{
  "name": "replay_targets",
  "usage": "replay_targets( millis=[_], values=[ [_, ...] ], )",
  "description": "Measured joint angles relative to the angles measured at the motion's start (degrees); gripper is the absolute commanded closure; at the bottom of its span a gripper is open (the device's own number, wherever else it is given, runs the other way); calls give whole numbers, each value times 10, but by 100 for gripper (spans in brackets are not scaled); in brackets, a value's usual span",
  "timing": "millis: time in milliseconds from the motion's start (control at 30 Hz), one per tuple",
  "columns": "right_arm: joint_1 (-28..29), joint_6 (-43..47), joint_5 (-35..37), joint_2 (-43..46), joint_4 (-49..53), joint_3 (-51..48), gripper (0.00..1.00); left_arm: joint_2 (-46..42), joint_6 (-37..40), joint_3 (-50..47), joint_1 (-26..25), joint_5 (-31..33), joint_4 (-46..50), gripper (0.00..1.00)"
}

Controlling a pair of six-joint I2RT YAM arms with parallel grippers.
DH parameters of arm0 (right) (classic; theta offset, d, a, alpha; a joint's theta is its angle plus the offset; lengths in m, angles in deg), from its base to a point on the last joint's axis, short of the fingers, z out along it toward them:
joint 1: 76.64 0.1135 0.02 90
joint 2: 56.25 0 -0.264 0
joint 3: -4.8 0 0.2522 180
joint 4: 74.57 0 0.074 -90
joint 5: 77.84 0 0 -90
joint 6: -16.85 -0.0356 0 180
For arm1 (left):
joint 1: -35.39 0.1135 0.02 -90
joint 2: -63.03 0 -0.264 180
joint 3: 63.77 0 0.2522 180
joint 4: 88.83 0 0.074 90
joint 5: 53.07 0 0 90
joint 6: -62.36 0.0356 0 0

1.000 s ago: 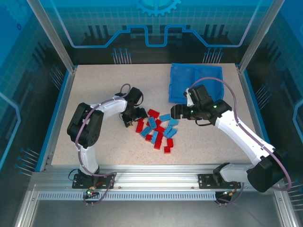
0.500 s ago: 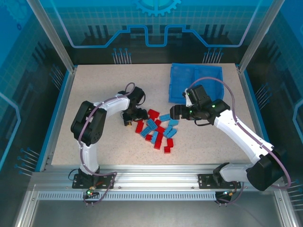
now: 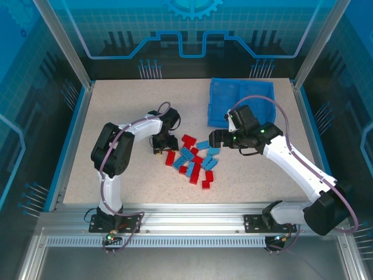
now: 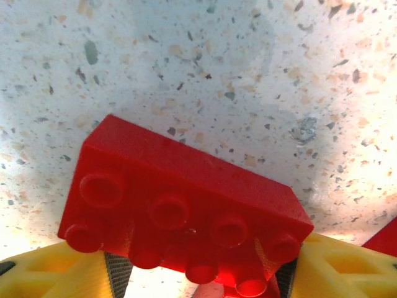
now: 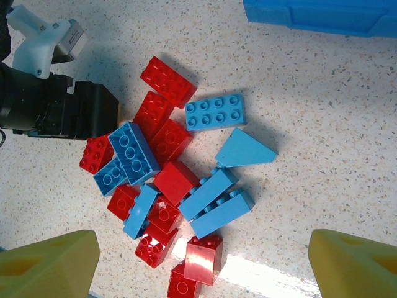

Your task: Sort the legos into containers by color

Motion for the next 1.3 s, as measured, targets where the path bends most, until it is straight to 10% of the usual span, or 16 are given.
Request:
replay_targets(
  millis=[200,433,733,833,1300],
  values=[
    [3,-2,2,1,1,0,11,-4,12,0,0,4,-2,41],
    [3,-2,2,4,2,0,11,-12,38,0,-4,55,-67,1],
    [4,-2,2,4,6,0,11,-9,97,42,-1,94,-63,3],
    [4,-2,5,5,6,0,11,9,93,57,0,81,-61,17],
    [6,-2,13,14,11,0,11,16,-115,24,3,68,-41,34]
  ],
)
